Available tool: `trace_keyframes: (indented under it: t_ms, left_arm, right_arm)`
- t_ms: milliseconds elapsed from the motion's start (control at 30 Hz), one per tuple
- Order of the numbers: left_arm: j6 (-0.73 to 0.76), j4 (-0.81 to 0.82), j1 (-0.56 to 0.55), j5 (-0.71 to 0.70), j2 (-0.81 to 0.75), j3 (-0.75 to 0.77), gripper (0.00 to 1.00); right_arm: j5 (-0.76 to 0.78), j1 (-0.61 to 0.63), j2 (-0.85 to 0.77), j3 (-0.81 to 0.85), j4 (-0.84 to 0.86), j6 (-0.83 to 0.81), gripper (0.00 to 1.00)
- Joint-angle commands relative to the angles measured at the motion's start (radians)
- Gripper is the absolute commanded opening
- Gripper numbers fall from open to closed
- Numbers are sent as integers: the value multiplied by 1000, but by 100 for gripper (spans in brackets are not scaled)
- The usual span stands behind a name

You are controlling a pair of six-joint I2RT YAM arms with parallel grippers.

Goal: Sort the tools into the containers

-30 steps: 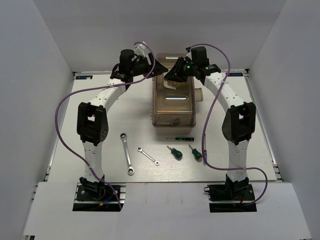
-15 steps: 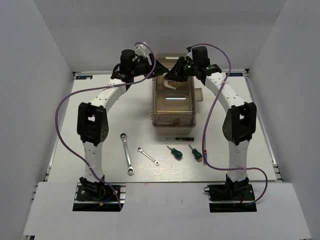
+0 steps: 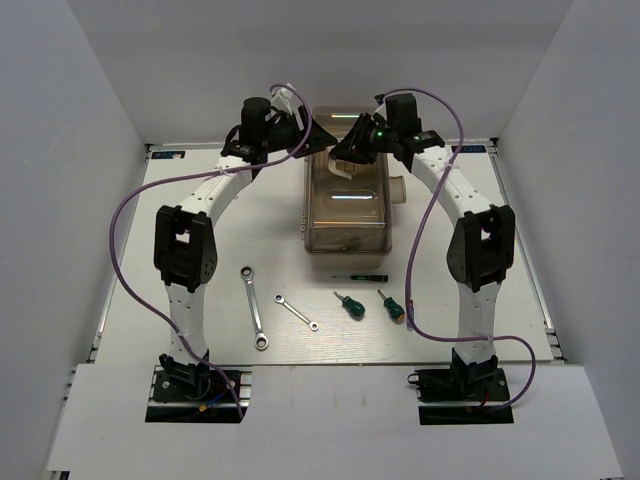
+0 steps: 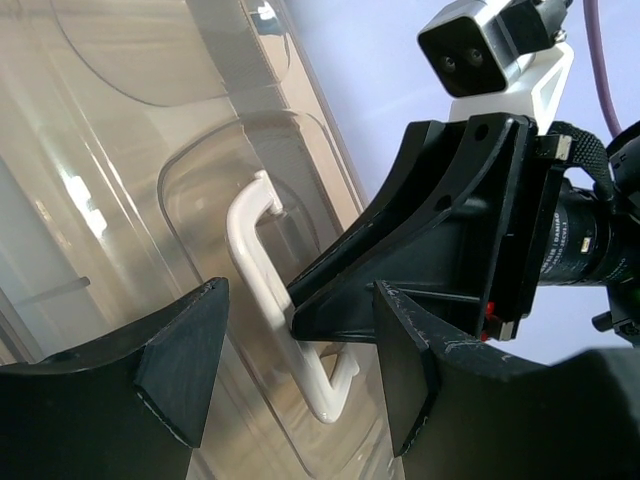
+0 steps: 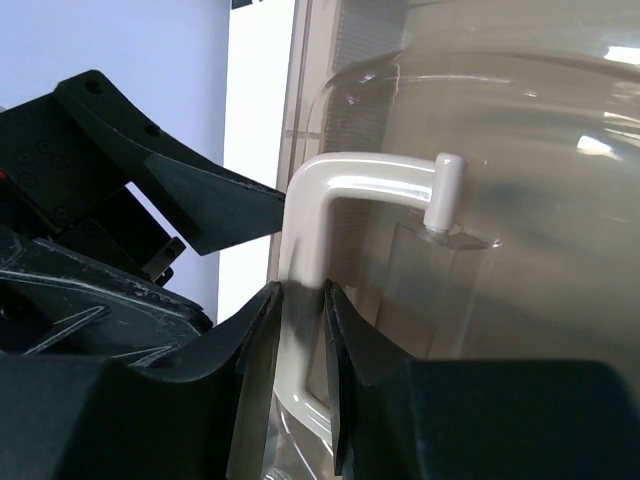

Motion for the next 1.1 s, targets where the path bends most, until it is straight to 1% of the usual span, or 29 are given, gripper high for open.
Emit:
trace_keyframes:
  t_ms: [0,600,667,700,800,833,900,933,1067]
  left_arm:
    - [8,-85,-12,11,-3,42,70]
    - [8,-190,-30,67,66,122,70]
    - [8,-200,-30,67,66,122,70]
    - [-1,-200,-39,67,66,122,70]
    - [-1,-210,-39,58,75,122,70]
    - [-1,-210,-39,58,75,122,70]
    - [-1,-210,-39,58,75,122,70]
    - [-1,-210,-39,58,75,122,70]
    - [-1,-219,-48,58,75,122,69]
  right_arm:
    - [-58,2,-86,-7,75,27,29]
    - [-91,2,-108,-47,126,36,29]
    - [-97,-4,-115,-63,136,39,33]
    - [-102,1,-120,-69,139,38,37]
    - [-110,-2,-138,-93,152,29,43]
    - [-111,-5,-143,-104,152,25,47]
    - [-111,-13,-157,-112,152,18,53]
    - [-108,-16,-169,-122,149,7,58]
    - [-107,-42,-197,-144,153,-7,61]
